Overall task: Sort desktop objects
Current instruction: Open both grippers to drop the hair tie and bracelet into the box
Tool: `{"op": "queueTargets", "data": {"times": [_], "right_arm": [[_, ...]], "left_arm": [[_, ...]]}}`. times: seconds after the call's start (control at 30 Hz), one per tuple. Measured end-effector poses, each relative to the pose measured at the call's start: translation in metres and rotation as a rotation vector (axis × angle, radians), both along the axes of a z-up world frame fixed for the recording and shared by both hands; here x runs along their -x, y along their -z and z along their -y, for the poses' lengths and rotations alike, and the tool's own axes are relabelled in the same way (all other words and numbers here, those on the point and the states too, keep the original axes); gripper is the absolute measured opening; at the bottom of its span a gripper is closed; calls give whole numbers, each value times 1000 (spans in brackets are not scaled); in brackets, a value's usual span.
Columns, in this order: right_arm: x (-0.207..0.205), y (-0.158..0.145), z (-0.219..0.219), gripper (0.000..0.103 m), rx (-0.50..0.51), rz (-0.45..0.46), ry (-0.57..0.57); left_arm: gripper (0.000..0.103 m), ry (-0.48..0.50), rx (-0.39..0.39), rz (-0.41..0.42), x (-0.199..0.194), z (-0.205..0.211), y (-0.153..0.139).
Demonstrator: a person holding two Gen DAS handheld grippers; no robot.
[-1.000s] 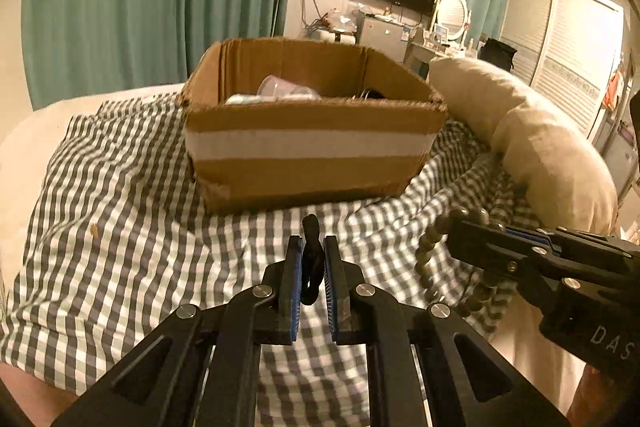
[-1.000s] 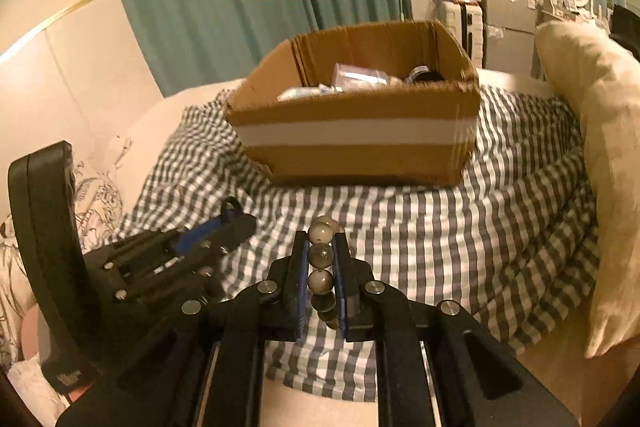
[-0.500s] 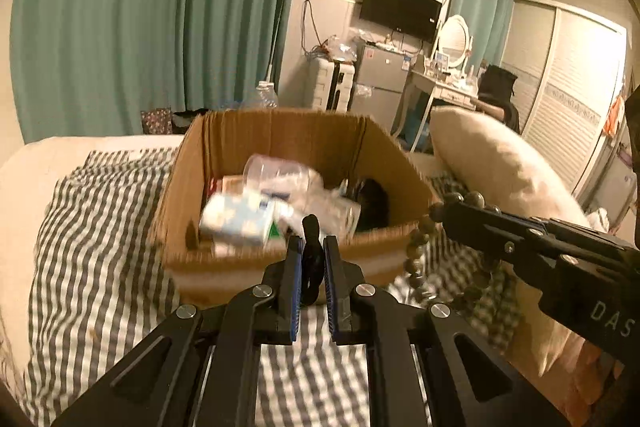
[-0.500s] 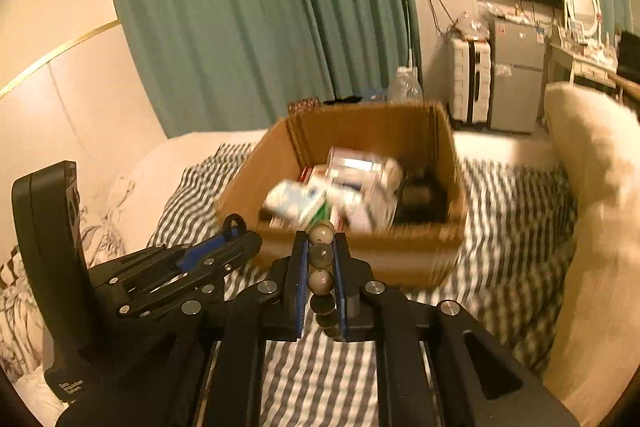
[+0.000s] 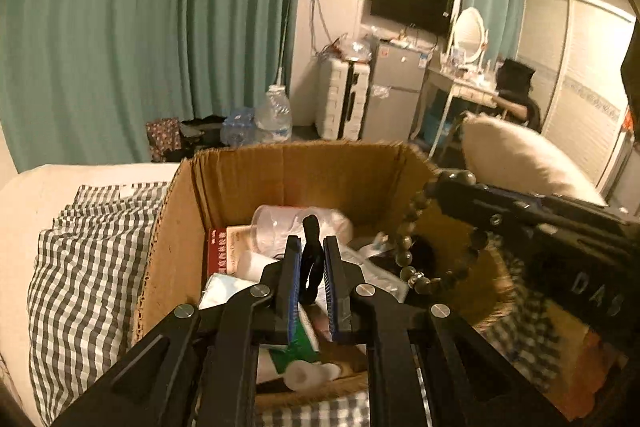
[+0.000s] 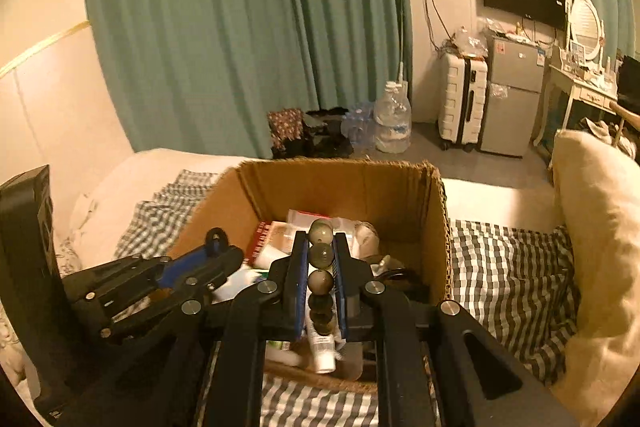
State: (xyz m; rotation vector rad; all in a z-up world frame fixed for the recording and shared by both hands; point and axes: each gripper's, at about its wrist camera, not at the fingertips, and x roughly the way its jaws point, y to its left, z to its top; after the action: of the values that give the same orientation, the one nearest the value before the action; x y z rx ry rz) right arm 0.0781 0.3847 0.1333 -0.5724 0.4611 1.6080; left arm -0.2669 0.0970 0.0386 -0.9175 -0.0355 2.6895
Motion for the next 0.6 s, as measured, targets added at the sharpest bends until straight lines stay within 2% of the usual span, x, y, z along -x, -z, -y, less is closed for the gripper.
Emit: {"op": "queueTargets", "data": {"times": [0.03,0.07,0.1,0.13,0.17,0.3,0.37,0.43,0.47,0.5,0.6], "right_arm": [[-3,3,-2,16,7,-7,4],[-7,7,-4,34,6,-13,21],[-12,9,-4,58,5,-12,51],[-15,11,-5,64,7,-6,79],[-18,12,-5,65,5,0,106],[-27,9,7,67,9,-3,150],[-28,2,15,72,4,-4,164],[-27,-8,28,74,-16,2,181],[-25,-15,36,78,-26,5,189],[-23,-22,44,87,-31,1,188],[-17,-42,67,97,-49,-25,172]], "left_arm": [[18,-4,4,11,2,1,7],[35,-8,7,25,3,1,13],[62,-23,16,42,5,2,18],[73,-45,25,56,6,2,23],[80,-66,28,64,6,4,26],[80,-113,17,98,-5,14,28],[80,-127,9,94,-14,20,21],[85,-144,-3,68,-26,27,6],[91,-152,-4,52,-32,30,-2],[96,-161,-6,28,-40,31,-13],[103,-179,-6,-44,-62,35,-44]]}}
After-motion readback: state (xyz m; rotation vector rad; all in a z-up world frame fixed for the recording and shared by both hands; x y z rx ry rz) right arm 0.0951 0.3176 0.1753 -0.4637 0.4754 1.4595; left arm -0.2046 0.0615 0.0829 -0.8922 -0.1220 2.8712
